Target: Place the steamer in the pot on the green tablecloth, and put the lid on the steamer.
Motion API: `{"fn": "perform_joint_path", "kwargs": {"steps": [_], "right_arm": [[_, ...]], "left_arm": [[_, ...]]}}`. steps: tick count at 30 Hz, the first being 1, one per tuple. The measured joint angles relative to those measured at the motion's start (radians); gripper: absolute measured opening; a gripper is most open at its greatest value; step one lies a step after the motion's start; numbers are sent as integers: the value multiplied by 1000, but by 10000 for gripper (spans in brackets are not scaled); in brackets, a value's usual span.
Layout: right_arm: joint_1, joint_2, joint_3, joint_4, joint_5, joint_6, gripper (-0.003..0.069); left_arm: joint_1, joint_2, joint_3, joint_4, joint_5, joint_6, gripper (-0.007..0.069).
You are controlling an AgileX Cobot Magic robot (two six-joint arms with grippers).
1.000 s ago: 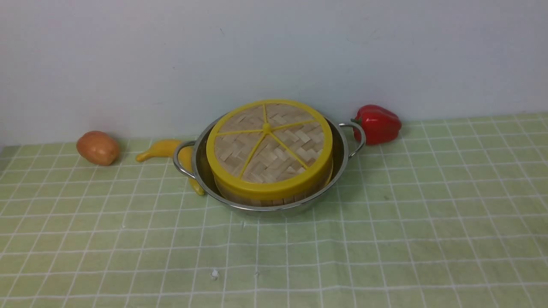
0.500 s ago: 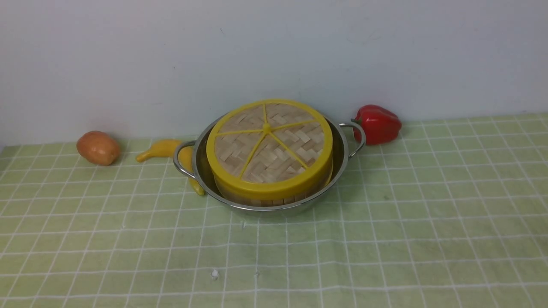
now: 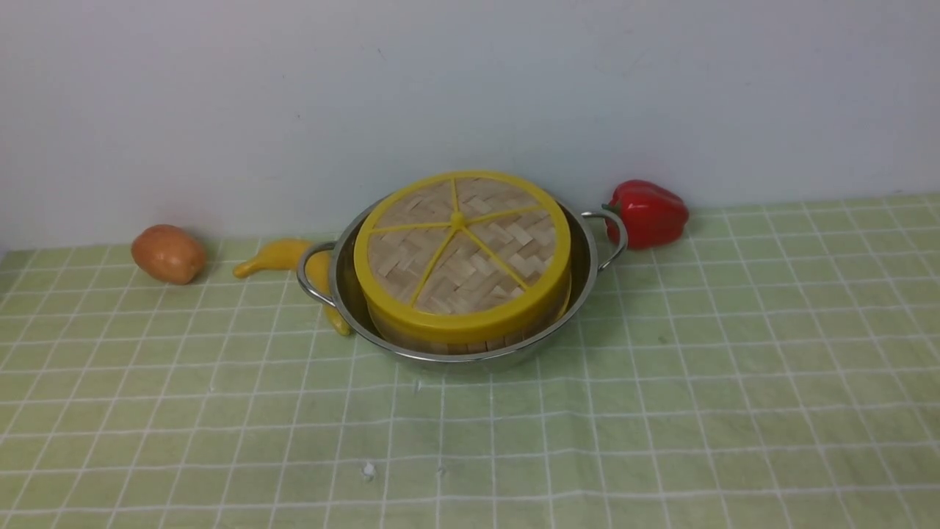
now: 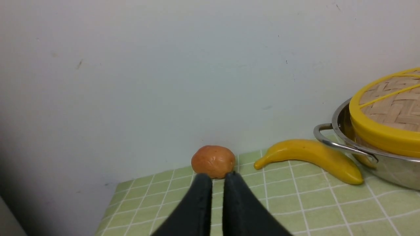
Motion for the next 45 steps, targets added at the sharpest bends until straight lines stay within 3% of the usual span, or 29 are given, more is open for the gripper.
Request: {"fn": "perform_joint_path", "kwargs": {"steps": [45], "right_arm": [[0,-1,0,-15,-12,12,240]], "left_arm": [[0,0,0,0,0,0,85]]}}
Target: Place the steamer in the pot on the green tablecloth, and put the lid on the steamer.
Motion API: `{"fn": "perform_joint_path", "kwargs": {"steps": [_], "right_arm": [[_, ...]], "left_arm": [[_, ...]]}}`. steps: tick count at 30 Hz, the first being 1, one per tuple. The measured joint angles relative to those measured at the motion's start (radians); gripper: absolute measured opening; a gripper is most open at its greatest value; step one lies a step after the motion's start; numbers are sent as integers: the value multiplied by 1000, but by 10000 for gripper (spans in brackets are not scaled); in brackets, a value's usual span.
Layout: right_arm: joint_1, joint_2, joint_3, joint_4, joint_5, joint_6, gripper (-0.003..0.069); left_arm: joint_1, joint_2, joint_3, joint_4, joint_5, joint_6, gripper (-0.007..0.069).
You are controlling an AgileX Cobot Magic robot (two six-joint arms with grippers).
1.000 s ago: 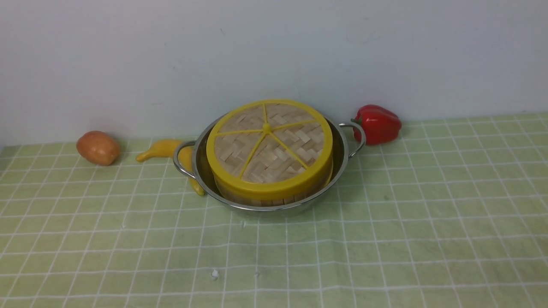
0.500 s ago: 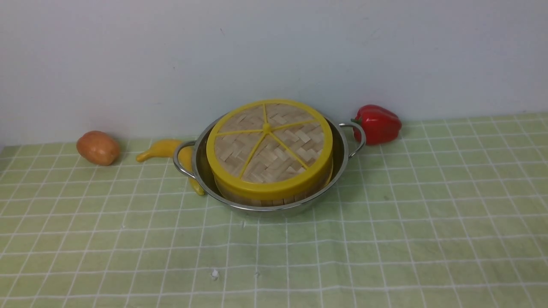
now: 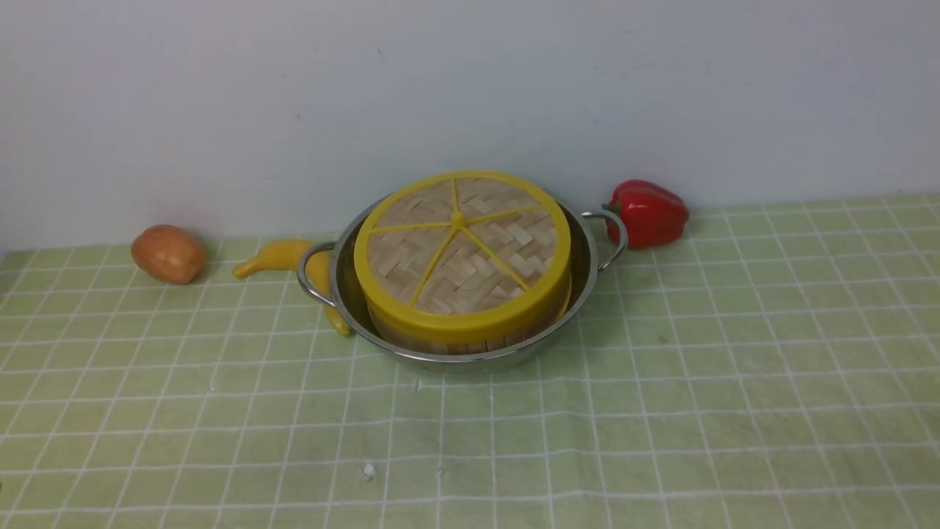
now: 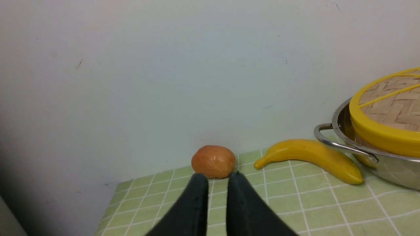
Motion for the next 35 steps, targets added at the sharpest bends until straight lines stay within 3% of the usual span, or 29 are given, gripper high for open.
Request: {"fn": "perform_joint_path", "kwargs": {"steps": [35], "right_arm": [[0,0,0,0,0,0,240]], "left_arm": [[0,0,0,0,0,3,138]]}}
